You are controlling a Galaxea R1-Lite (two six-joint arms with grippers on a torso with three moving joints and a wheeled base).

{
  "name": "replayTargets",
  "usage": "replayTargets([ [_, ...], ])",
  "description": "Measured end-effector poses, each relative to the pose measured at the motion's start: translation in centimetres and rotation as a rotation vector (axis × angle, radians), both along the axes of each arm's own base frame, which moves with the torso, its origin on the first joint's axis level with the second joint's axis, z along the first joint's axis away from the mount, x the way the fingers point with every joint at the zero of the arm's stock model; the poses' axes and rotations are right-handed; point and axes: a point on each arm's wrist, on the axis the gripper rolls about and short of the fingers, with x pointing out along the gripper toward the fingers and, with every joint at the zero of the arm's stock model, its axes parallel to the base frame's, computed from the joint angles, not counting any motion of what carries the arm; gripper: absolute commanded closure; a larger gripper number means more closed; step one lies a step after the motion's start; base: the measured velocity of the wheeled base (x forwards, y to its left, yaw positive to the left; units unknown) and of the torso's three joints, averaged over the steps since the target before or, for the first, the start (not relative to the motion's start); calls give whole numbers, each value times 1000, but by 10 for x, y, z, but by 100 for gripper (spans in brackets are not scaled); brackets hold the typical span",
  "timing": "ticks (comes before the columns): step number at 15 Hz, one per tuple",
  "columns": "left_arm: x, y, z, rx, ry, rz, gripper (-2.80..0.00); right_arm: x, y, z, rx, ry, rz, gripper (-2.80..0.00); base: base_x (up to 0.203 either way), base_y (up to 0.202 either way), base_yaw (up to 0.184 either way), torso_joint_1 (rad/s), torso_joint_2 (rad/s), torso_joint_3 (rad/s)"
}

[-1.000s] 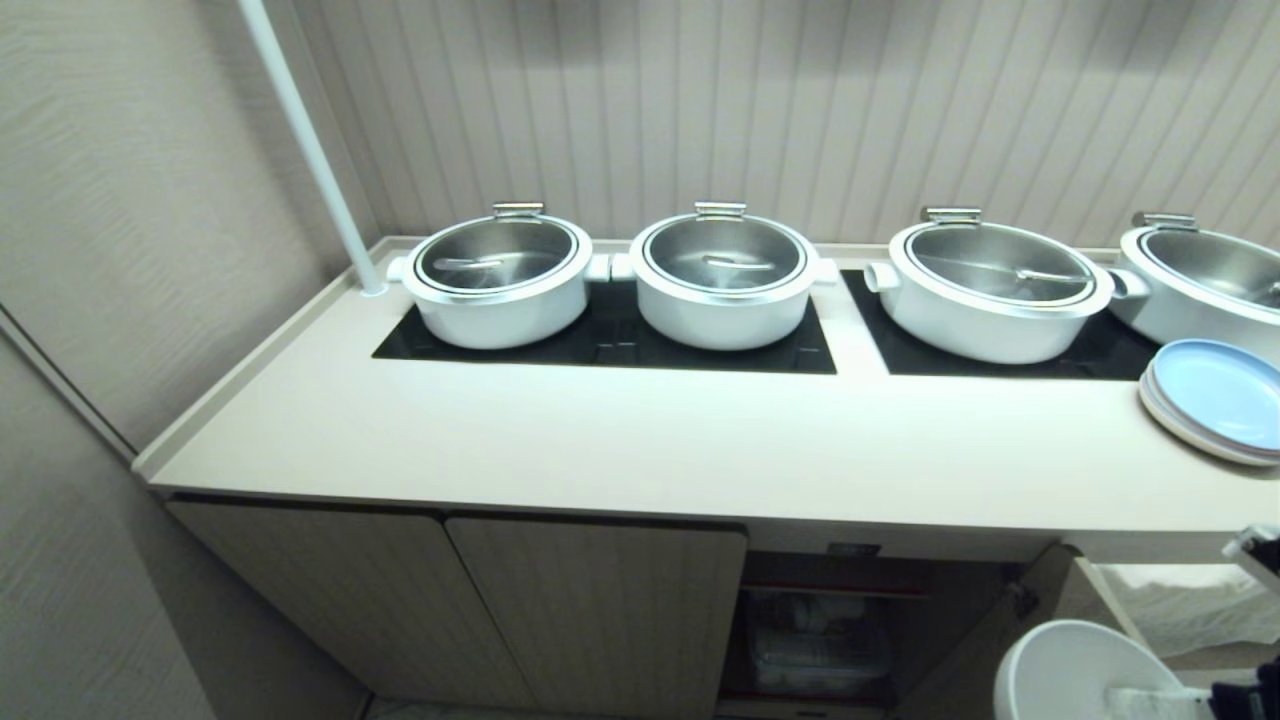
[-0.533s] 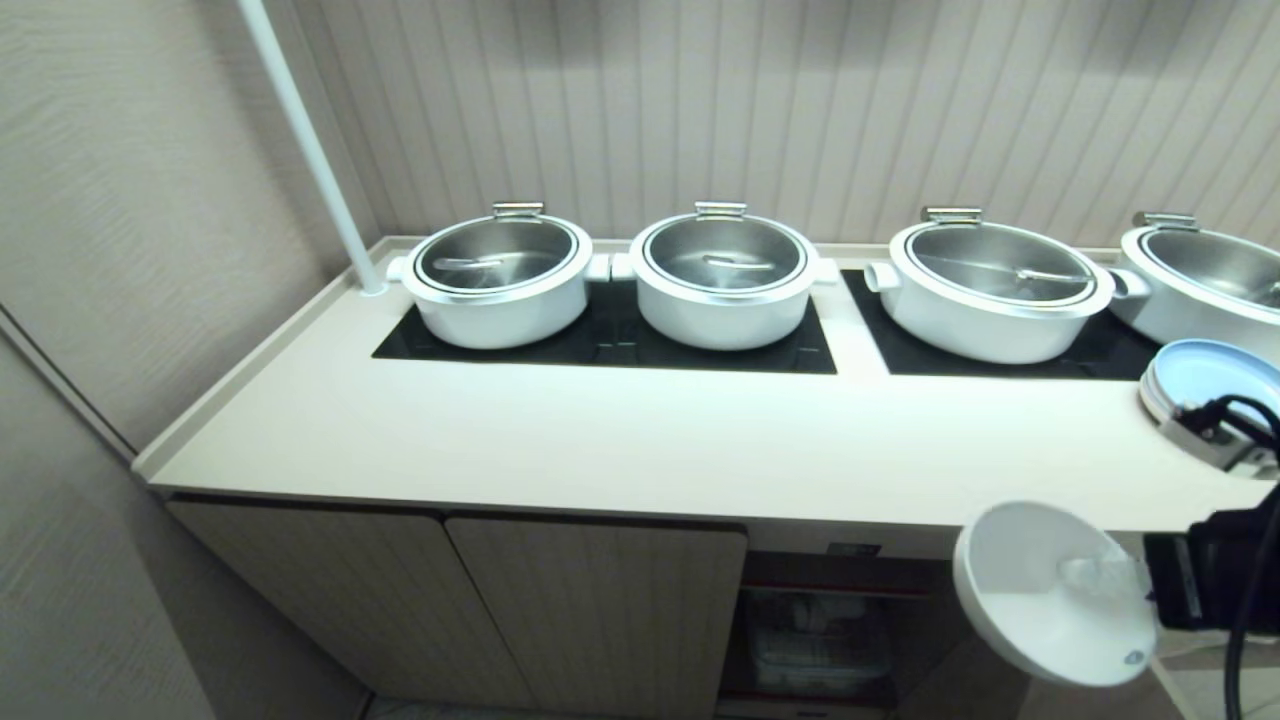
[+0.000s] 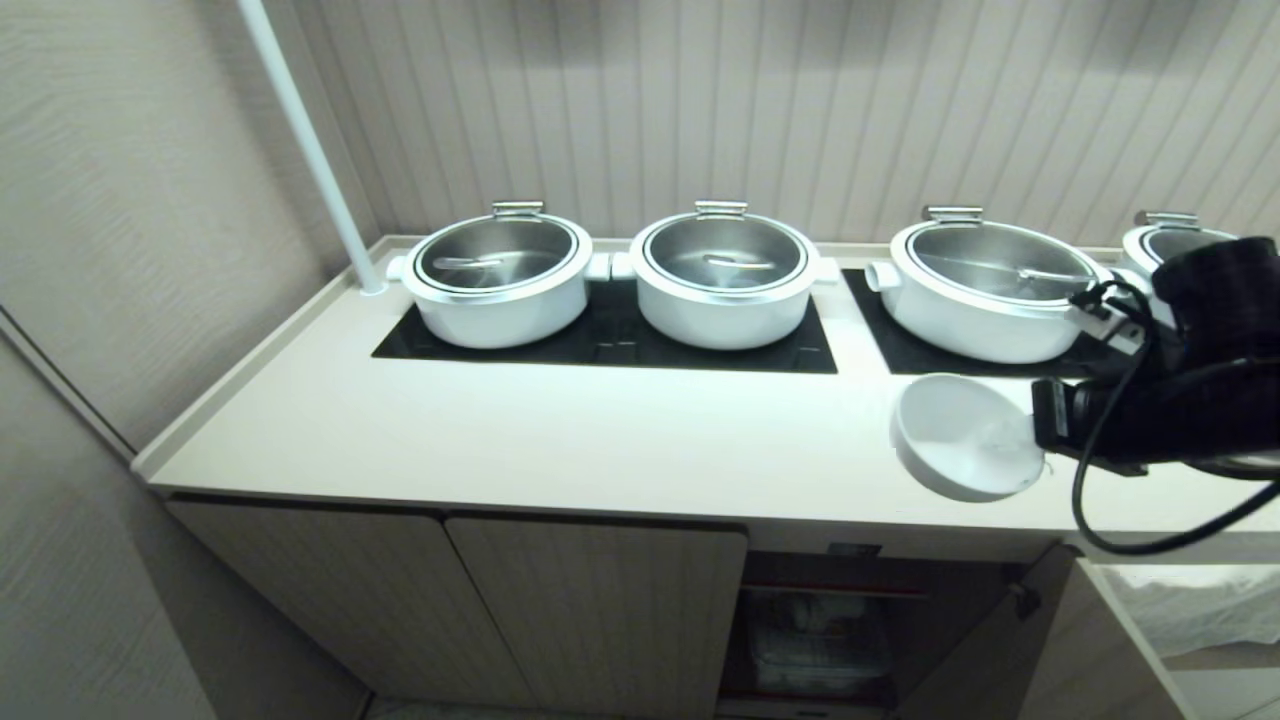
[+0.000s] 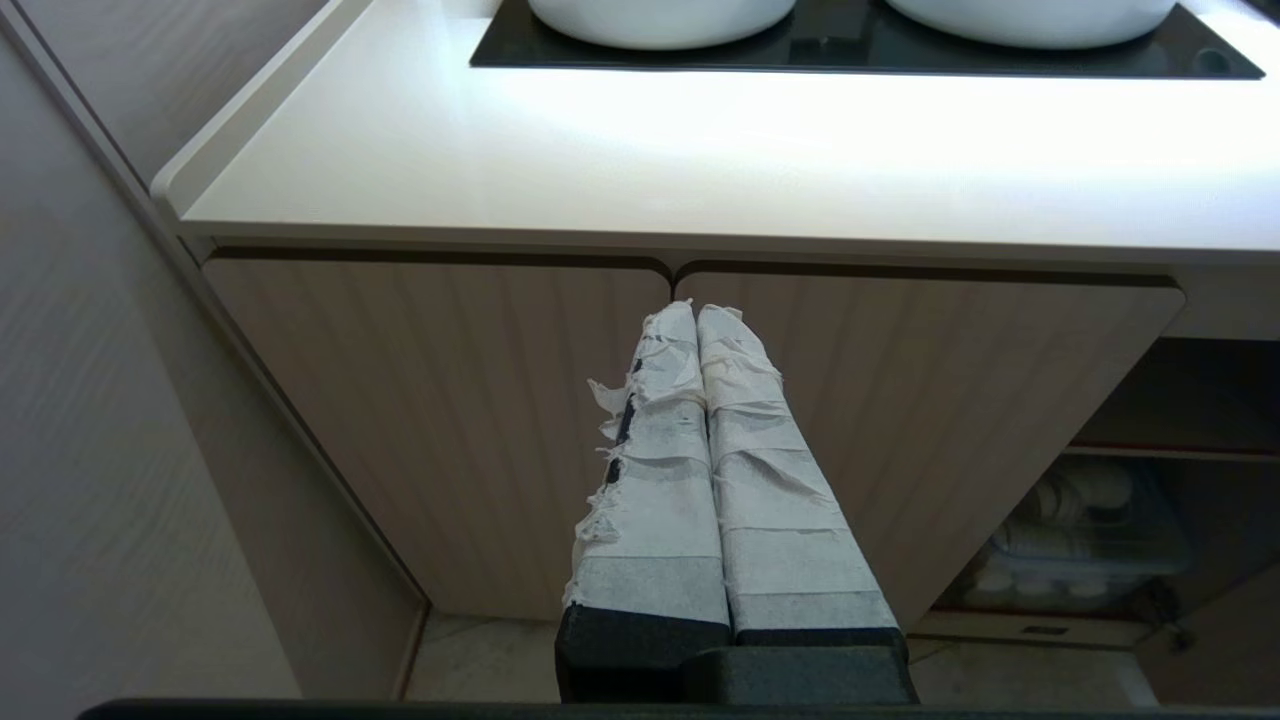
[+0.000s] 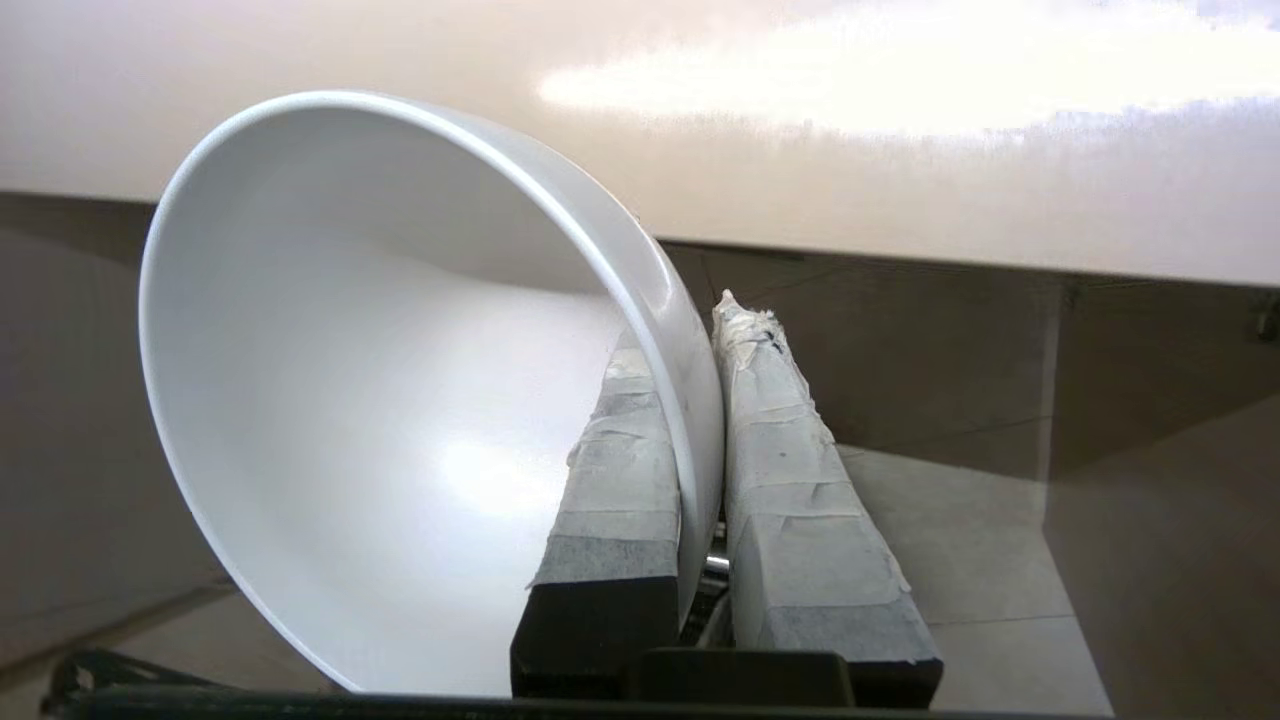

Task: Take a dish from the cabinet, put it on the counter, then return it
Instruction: Place it on the table

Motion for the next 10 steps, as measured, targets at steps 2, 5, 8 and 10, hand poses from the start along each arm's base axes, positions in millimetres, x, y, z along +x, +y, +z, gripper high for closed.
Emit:
replayTargets([
  [2,0,0,0,0,0,-1,0,20,-2,-5,10,21,-36,0,0,0,0,0,0,0],
  [5,0,0,0,0,0,0,0,47,-5,-10,15,43,-95,0,0,0,0,0,0,0],
  [8,0,0,0,0,0,-1,0,71,-10,-11,19,58,-117,0,0,0,0,0,0,0],
  [10,0,0,0,0,0,0,0,87,-15,-12,19,71,-132,0,0,0,0,0,0,0],
])
